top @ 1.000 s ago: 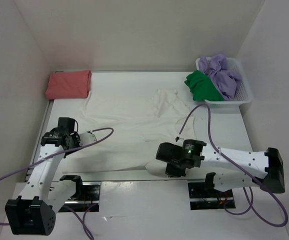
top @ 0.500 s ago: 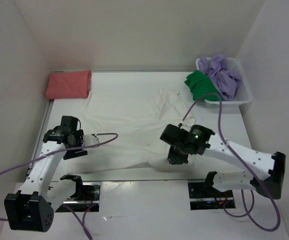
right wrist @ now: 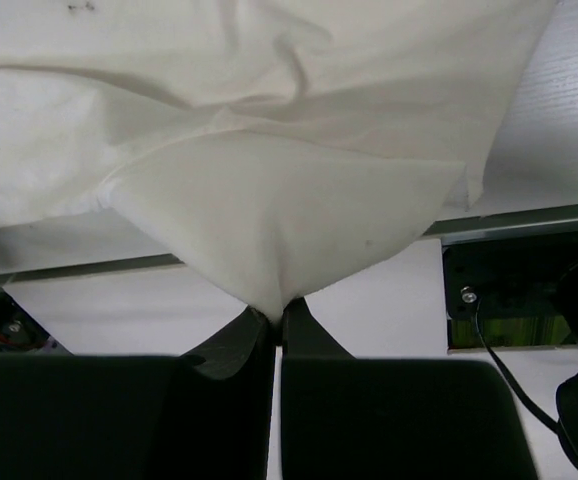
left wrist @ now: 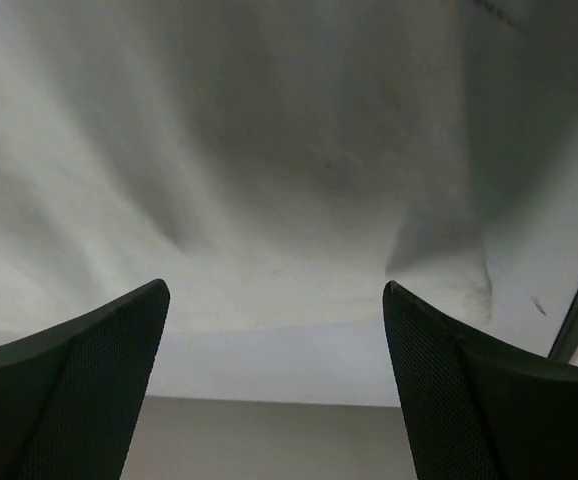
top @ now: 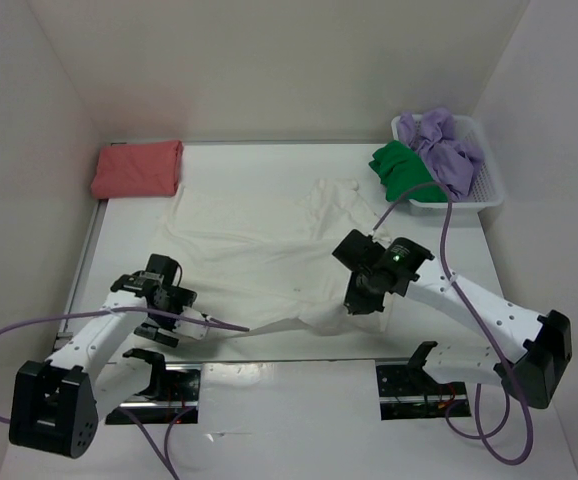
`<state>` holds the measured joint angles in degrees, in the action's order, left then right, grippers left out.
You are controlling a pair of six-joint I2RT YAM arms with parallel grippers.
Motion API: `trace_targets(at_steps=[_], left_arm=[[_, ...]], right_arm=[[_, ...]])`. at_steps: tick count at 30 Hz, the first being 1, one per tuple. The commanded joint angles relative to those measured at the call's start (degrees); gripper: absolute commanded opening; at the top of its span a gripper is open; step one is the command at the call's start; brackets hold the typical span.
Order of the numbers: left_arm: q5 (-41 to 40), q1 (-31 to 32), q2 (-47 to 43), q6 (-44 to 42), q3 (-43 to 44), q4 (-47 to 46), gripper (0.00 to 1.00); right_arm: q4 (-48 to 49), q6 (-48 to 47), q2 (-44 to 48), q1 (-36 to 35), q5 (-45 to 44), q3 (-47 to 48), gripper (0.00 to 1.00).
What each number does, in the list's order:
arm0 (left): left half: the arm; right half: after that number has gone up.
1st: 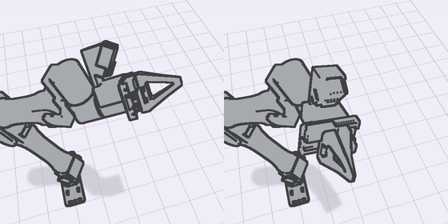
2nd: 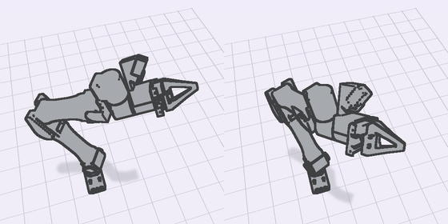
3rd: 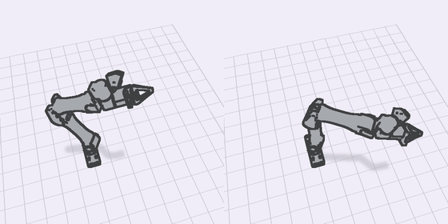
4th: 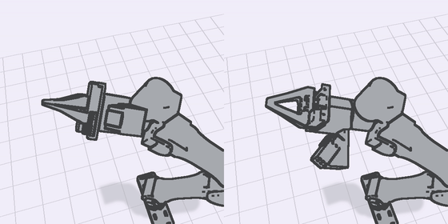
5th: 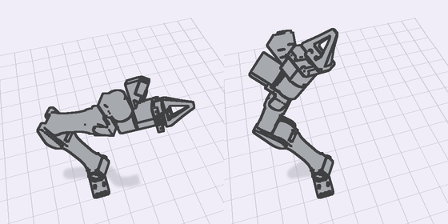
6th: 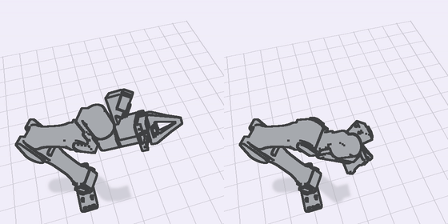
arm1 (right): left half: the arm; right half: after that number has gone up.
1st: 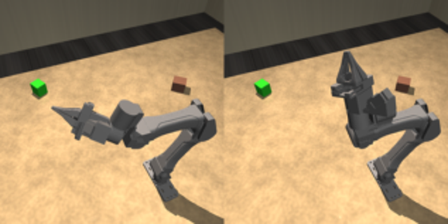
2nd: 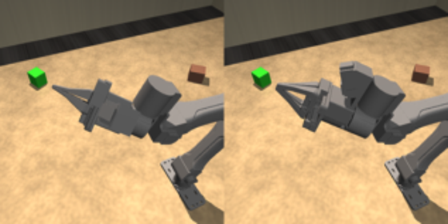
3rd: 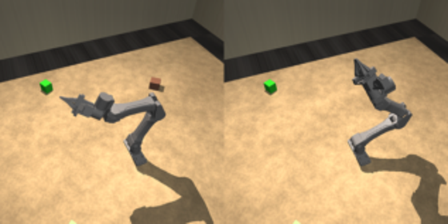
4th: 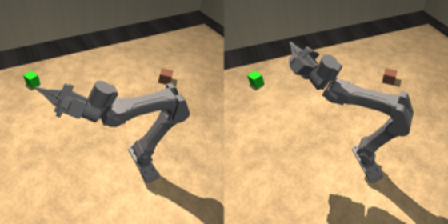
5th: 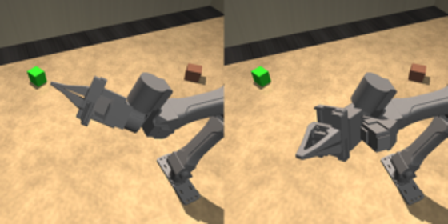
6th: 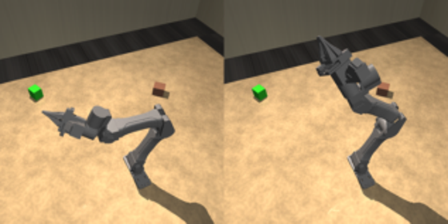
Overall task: Fold and stack the t-shirts
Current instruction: Grap the side of the flattened tshirt closest away from the robot with both arms
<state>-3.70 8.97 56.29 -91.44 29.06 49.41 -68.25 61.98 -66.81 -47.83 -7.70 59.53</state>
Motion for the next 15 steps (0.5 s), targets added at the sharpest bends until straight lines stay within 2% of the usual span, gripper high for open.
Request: trace_targets(at_steps=[1, 2, 4, 5, 7, 8, 9, 12, 15], left_arm=[[2.0, 1.9, 2.9, -0.8, -2.6, -5.7, 0.94], [1.9, 1.9, 3.8, 0.5, -2.7, -6.4, 0.94], [3.2, 3.7, 6.5, 3.8, -1.5, -6.4, 0.88], [3.2, 3.7, 7.3, 6.3, -1.5, -7.0, 0.71], [3.2, 4.3, 9.8, 9.5, -0.1, -7.7, 0.49], [3.2, 4.3, 10.5, 12.2, -0.1, -8.4, 0.22], [3.2, 4.3, 11.6, 13.2, 0.4, -8.4, 0.12], [2.0, 4.3, 12.3, 17.0, 0.9, -9.6, 0.00], [2.0, 2.5, 12.3, 19.0, 2.7, -9.0, 0.00]], right_arm=[[2.5, -2.0, 2.2, 2.2, 0.8, -1.1, 0.00], [2.5, -3.0, 2.2, 2.9, 0.8, -1.1, 0.00], [2.5, -4.6, 2.2, 5.0, 0.8, -1.1, 0.00], [3.0, -4.6, 2.2, 5.7, 0.8, -1.1, 0.00], [3.9, -6.0, 2.8, 7.6, 1.5, -1.1, 0.00], [4.8, -6.0, 2.8, 8.1, 2.0, -1.1, 0.00], [4.8, -6.7, 2.8, 8.6, 2.0, -1.1, 0.00], [5.6, -7.3, 2.8, 9.8, 2.6, -1.1, 0.00], [5.6, -8.4, 2.8, 10.3, 2.6, -0.5, 0.00]])
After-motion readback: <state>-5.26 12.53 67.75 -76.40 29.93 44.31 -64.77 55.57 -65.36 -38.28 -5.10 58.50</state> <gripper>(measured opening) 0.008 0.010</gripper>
